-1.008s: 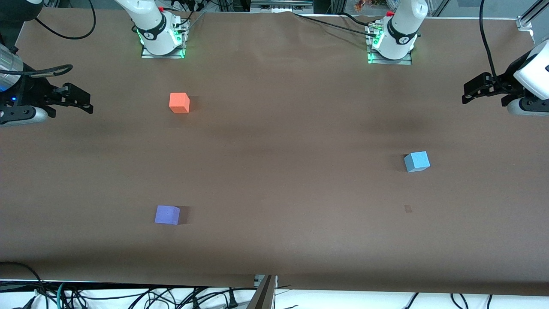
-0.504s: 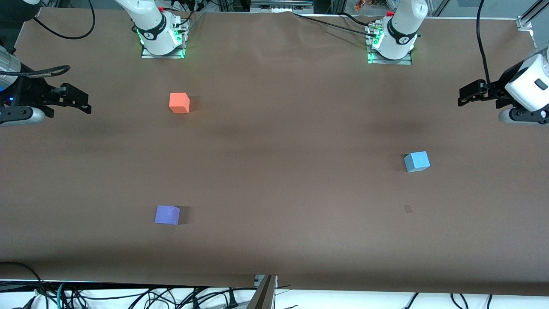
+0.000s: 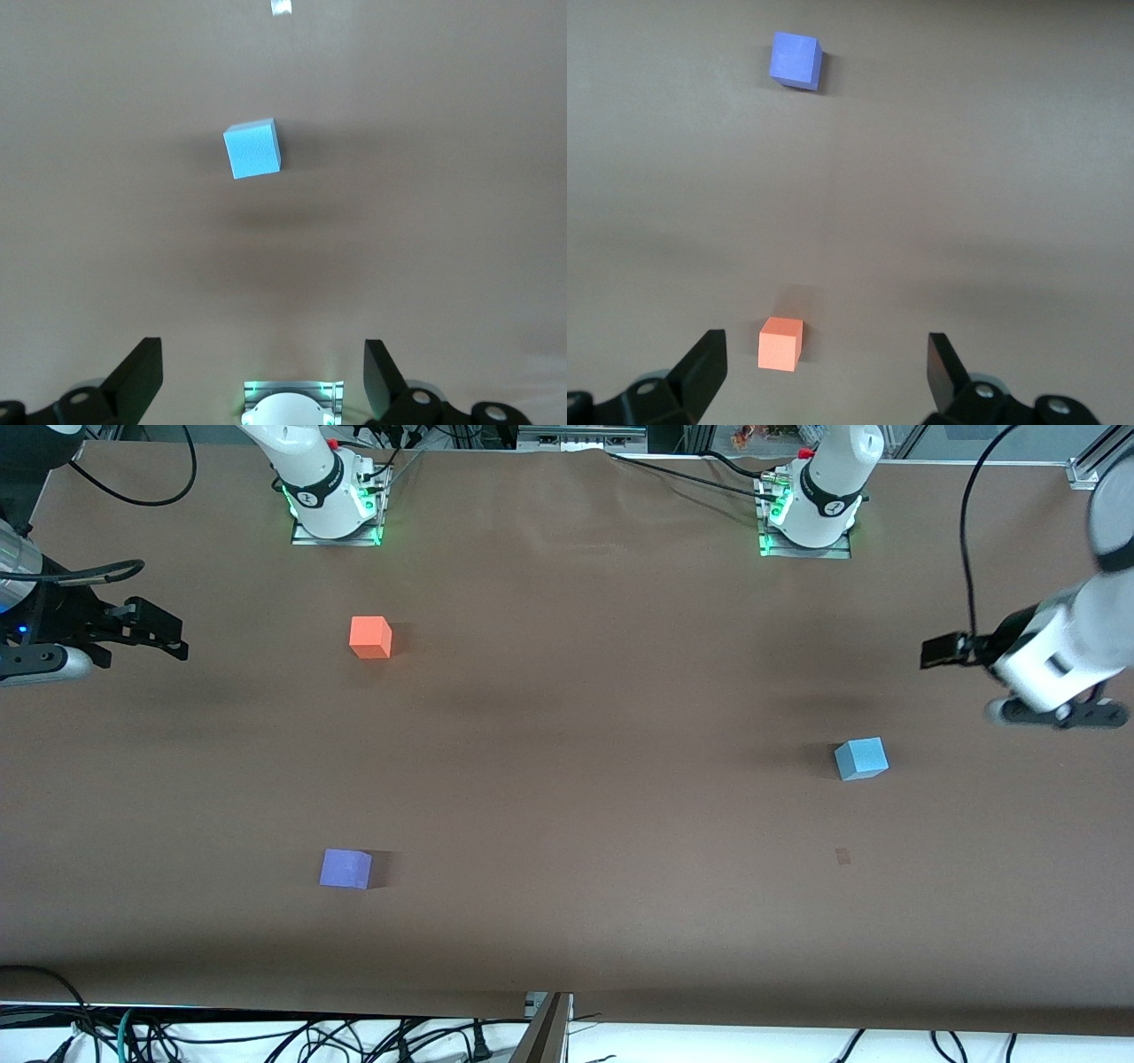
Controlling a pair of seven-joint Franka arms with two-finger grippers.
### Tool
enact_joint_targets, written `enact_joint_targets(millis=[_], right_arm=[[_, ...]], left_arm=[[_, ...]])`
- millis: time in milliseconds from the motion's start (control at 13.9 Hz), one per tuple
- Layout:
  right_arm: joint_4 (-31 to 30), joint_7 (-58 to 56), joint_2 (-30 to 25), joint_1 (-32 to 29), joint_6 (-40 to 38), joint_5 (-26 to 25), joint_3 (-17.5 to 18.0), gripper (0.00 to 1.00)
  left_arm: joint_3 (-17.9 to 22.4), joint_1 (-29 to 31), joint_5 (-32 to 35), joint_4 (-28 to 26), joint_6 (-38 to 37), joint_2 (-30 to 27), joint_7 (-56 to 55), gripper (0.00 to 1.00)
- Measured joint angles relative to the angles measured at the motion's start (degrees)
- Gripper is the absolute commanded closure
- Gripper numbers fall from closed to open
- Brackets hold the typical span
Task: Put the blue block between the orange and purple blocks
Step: 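Reach the left gripper down over the light-blue cube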
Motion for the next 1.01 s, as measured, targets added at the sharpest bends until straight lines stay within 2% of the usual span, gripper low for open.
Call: enact_joint_targets(millis=[144,288,504,576,720,1008], right_arm=[[0.01,0.00,0.00,0.00,0.00,0.00,0.00,0.00],[0.01,0.00,0.00,0.00,0.01,0.00,0.00,0.00],[0.03,0.00,0.00,0.01,0.01,0.02,0.00,0.00],[0.03,0.00,0.00,0.01,0.01,0.02,0.00,0.00],[0.03,0.00,0.00,0.01,0.02,0.02,0.00,0.00],[0.04,0.00,0.00,0.01,0.02,0.02,0.00,0.00]], left_arm=[[-0.03,0.01,0.00,-0.08,0.55,2.49,0.01,0.00],[-0.17,-0.05,0.00,-3.06,5.03,1.59,-0.09,0.00],[0.02,1.22,0.01,-19.31,23.90,-3.48,-0.46,0.00],[0.04,1.85,0.01,-22.85,27.84,-3.53,-0.46,0.00],[0.07,2.48,0.01,-26.35,34.05,-1.80,-0.46,0.00],[0.07,3.50,0.01,-29.84,46.62,3.42,-0.46,0.00]])
